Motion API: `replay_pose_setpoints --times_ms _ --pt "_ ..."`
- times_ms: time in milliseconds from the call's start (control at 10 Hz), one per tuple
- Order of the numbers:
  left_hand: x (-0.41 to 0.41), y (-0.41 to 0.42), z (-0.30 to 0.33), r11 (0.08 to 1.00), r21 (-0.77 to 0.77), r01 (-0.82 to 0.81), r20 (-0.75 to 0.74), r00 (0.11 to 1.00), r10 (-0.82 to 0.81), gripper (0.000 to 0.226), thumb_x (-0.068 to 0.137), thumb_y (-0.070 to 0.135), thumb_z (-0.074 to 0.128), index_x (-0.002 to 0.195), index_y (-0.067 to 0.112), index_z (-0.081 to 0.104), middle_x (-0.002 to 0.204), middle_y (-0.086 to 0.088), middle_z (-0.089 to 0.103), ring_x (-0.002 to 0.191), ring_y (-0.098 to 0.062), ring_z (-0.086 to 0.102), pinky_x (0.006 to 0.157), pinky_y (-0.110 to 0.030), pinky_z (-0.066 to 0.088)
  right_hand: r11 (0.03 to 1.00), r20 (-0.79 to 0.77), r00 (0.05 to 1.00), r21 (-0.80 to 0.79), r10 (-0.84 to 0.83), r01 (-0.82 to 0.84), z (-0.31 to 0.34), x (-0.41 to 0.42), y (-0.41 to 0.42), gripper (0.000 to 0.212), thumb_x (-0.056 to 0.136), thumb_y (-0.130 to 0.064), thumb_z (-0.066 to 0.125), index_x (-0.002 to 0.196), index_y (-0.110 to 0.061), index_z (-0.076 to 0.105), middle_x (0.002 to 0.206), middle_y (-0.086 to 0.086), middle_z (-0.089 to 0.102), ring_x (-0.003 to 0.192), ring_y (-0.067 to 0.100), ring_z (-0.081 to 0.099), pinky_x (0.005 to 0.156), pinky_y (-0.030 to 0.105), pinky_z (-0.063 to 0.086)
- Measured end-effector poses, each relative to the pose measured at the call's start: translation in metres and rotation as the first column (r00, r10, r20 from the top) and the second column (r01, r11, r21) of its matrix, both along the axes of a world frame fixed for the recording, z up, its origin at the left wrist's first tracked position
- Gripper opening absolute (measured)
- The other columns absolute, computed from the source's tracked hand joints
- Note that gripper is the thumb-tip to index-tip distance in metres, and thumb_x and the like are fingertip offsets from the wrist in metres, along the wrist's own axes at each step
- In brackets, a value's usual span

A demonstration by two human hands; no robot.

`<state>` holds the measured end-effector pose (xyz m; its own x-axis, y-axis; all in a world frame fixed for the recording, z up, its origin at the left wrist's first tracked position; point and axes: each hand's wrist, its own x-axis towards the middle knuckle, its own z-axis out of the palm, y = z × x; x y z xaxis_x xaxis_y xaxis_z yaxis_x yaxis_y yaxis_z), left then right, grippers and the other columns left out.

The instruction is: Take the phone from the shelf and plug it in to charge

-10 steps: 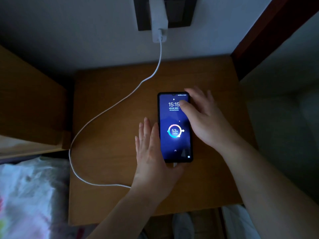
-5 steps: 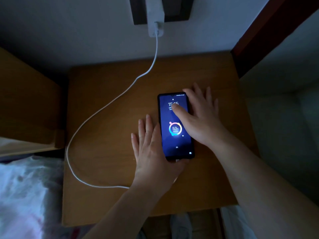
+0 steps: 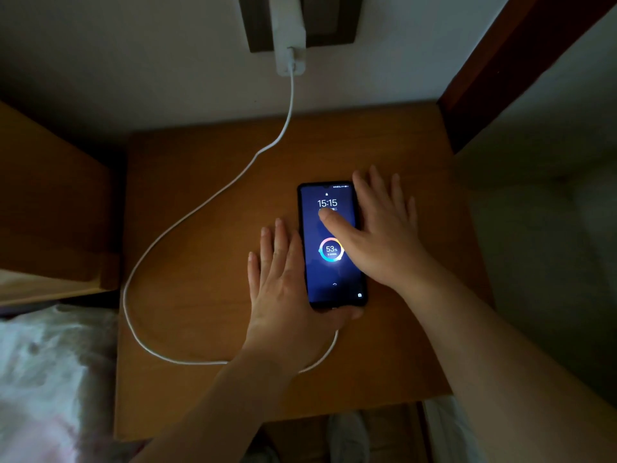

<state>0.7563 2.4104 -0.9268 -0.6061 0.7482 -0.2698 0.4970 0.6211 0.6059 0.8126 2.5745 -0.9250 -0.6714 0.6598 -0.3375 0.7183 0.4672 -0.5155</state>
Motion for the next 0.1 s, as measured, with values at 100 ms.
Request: replay_pose_setpoints --times_ms 100 --pt "-0.0111 -0.001 0.0121 0.998 0.03 -0.056 0.112 0.992 0.053 0.131 0.06 0.092 0.058 0.161 0.039 -0.006 0.171 0.018 -0.012 0.156 -0.005 -0.021 0.125 -0.035 -0.008 0.988 -0.127 0.985 -0.116 -0.115 0.1 0.0097 0.0083 -0.0076 0.083 0.099 -0.07 0.047 0.166 -0.033 0.013 0.177 -0.004 0.004 0.16 0.02 -0.007 0.126 0.05 -0.003"
